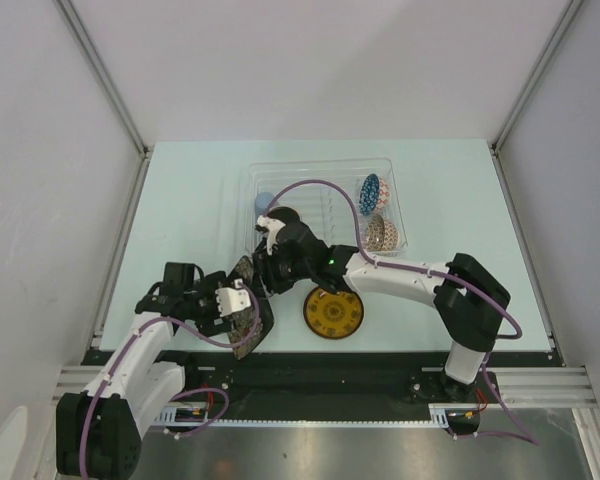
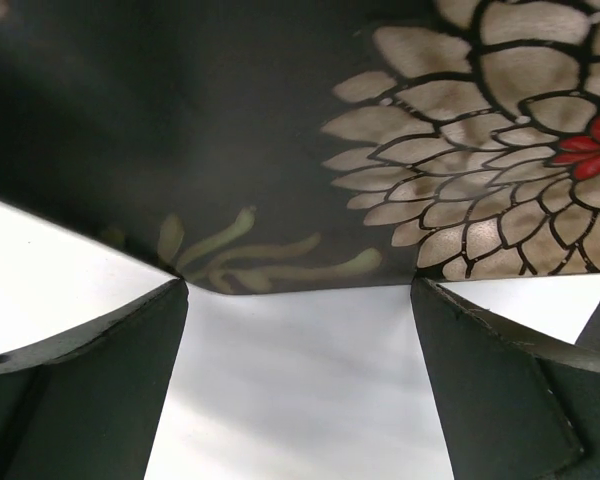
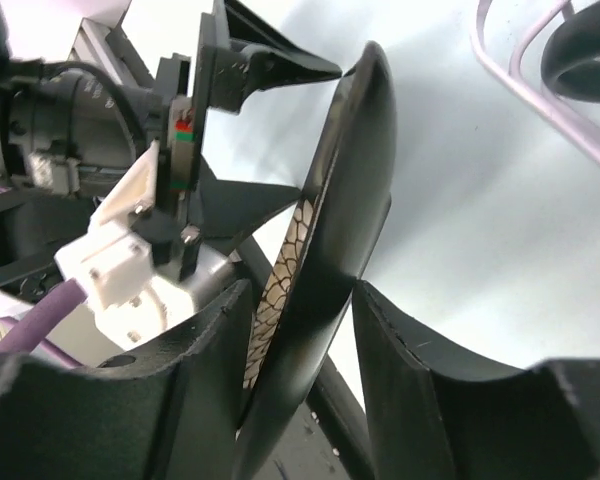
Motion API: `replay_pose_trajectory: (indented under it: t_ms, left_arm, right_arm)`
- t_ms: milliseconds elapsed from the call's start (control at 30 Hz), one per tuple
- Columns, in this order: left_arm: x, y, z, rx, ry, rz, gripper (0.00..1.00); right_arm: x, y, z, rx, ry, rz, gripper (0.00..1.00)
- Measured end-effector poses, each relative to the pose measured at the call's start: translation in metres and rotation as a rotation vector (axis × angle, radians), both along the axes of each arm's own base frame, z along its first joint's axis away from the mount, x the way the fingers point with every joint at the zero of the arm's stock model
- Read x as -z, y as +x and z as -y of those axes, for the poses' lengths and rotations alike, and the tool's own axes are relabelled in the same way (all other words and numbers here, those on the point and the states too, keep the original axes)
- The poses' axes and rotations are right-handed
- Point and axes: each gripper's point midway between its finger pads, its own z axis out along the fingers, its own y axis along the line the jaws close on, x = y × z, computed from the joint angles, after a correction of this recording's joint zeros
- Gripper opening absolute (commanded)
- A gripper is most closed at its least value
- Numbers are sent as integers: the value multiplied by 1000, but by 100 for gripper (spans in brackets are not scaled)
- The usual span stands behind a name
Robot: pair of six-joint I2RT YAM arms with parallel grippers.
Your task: Load the mixed dishes into the dish rack
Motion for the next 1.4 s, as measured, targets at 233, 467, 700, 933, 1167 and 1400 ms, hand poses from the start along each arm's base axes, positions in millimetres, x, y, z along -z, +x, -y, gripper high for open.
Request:
replay_pose_trajectory:
  t_ms: [233,467,700,933,1167,1400]
  left_arm:
    - [0,-1,0,-24,-8,-14,100]
    - [-1,-2,1,-70,-29,-28,100]
    - [-19,8,7,-156,-92,-29,100]
    - [-68,32,0,-248,-159,97,100]
    - [-68,26,-5,-301,-182,65,100]
    - [-122,56,-32,-475,-267,112,100]
  right_arm:
    - [3,7,-4,8,-17,-13,29]
    - [11,14,-1,12,-66,-5,0]
    - [45,-6,20,-43,-237,-8,0]
    - [58,-12,33,-53,-325,26,0]
    - [58,-8,34,-38,-329,31,0]
    - [41,-5,37,-33,-312,82,0]
